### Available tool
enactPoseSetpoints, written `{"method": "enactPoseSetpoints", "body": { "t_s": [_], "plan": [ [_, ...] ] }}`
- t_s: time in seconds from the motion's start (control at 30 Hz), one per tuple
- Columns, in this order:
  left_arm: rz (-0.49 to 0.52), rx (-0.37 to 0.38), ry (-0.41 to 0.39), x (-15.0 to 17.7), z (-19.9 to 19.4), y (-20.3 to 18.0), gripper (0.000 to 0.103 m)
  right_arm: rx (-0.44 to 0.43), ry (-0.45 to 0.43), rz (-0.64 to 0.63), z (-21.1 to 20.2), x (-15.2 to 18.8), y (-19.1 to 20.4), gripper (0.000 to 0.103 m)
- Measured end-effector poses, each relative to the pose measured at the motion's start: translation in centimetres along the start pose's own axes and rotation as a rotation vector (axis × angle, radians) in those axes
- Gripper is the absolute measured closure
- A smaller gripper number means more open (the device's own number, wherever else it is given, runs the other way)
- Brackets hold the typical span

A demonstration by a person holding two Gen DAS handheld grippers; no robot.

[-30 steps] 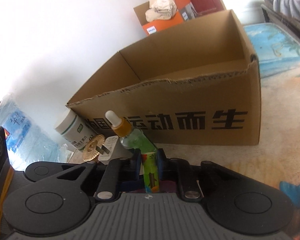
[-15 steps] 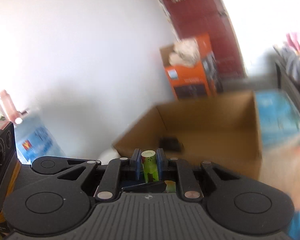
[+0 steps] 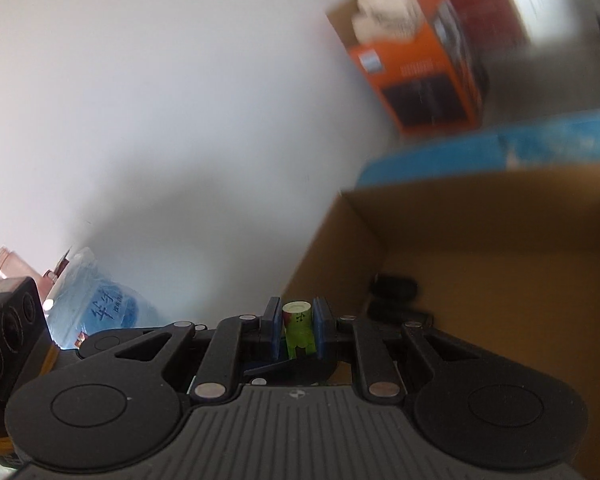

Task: Organize rigid objects
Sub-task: 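Carry the green-yellow tube into the box and open the right gripper, then grasp the pink lid by its rim with the right gripper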

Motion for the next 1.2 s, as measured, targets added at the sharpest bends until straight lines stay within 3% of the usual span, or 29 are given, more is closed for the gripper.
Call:
{"method": "enactPoseSetpoints", "body": {
  "t_s": [0.13, 0.3, 0.5, 0.7, 0.9, 1.03, 1.2],
  "plan": [
    [-0.042, 0.013, 0.101, 0.0, 2.7, 1.9, 0.087, 0.014, 0.131, 0.105, 4.4, 0.1, -3.4, 0.085],
    [-0.061, 0.002, 0.171, 0.2, 4.0, 2.7, 0.086, 0.041, 0.250, 0.189, 8.1, -0.2, -6.2, 0.085],
    [-0.072, -0.008, 0.183, 0.3, 4.0, 3.5, 0.083, 0.074, 0.371, 0.231, 10.9, -0.6, -6.7, 0.085],
    [-0.083, -0.003, 0.142, 0.3, 2.8, 3.7, 0.080, 0.075, 0.410, 0.237, 12.4, -0.4, -6.6, 0.084],
    [-0.052, 0.006, 0.037, 0.6, -0.4, 2.5, 0.076, 0.022, 0.302, 0.251, 9.0, -0.7, -5.9, 0.084],
    [-0.037, 0.043, -0.051, 1.0, -3.4, 1.6, 0.069, -0.012, 0.172, 0.211, 2.9, -0.6, -4.8, 0.083],
    [-0.005, 0.112, -0.137, 3.0, -6.6, -0.2, 0.062, -0.008, -0.002, 0.127, -6.2, 2.3, -3.4, 0.083]
  ]
}}
Point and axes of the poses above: each gripper's, at about its wrist camera, not at the fingertips, and z roughly the way its jaws point, y to its left, x to its underside, the point moved 4 cm from there along z, roughly the way its jaws point, and after that the axes turned 4 degrees about y, right-handed, at the moved point
